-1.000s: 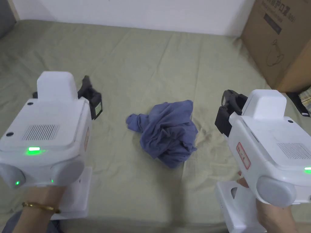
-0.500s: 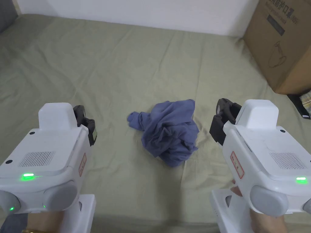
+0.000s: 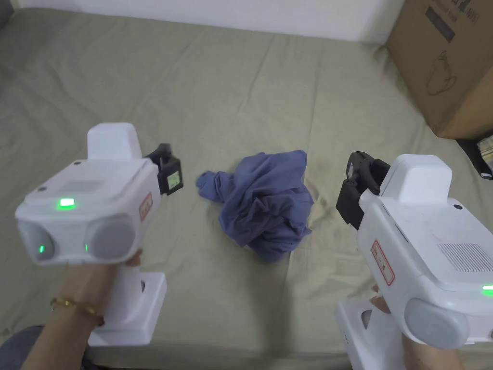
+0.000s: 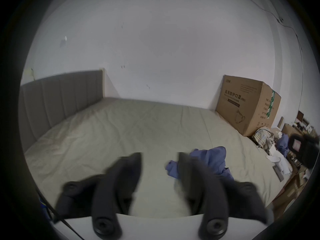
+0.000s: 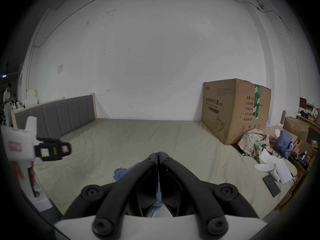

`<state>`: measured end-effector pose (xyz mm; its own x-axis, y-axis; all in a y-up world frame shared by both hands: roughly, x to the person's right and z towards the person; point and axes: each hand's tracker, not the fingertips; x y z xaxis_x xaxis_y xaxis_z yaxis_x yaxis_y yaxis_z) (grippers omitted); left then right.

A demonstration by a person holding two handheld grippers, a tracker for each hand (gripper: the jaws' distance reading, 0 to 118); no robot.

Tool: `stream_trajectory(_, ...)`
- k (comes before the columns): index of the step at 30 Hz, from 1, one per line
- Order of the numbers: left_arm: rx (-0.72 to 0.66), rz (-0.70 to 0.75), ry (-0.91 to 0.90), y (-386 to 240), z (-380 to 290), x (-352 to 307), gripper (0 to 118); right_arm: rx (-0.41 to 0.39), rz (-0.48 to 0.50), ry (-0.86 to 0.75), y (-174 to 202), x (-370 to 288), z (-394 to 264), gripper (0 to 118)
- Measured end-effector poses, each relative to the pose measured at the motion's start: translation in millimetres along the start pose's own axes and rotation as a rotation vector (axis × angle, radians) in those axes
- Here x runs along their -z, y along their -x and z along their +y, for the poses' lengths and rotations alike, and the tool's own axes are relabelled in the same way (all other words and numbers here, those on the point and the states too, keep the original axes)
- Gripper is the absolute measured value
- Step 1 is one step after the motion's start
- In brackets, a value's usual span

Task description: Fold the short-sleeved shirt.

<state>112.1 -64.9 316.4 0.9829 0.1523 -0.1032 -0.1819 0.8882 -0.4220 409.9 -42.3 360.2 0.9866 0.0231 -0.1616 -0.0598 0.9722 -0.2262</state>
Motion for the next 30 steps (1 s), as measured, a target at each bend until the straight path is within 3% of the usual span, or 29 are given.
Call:
stream_trajectory(2,-0.012,-0.042,0.086,-1.3,12.6,31.5,109,0.002,0.0,0.007,-2.2,4.2,-1.4,0)
stream_trajectory(3,-0.006,-0.048,0.126,-3.7,17.9,47.8,118,0.002,-0.003,0.011,-3.3,6.6,-2.2,0)
stream_trajectory(5,0.029,-0.045,0.142,-11.3,24.8,78.2,118,0.006,-0.005,0.023,-6.5,11.4,-3.7,0)
stream_trajectory(12,0.074,0.044,0.53,-28.0,14.8,202.5,118,0.007,-0.016,0.083,-17.9,27.1,-13.2,0)
stream_trajectory(17,0.132,0.095,0.697,-31.2,-12.2,245.9,118,0.038,-0.058,0.138,-24.8,29.4,-21.6,0)
stream_trajectory(24,0.132,0.084,0.743,-40.2,-31.7,268.0,91,0.077,-0.113,0.174,-33.3,26.2,-27.6,0)
stream_trajectory(28,0.118,0.045,0.753,-47.2,-31.0,267.1,56,0.091,-0.123,0.186,-34.8,26.1,-30.5,0)
stream_trajectory(29,0.119,0.029,0.754,-50.1,-30.1,265.6,43,0.094,-0.124,0.188,-34.4,25.8,-31.2,0)
stream_trajectory(30,0.122,-0.003,0.752,-52.8,-30.0,263.6,23,0.099,-0.125,0.189,-33.9,25.7,-31.6,0)
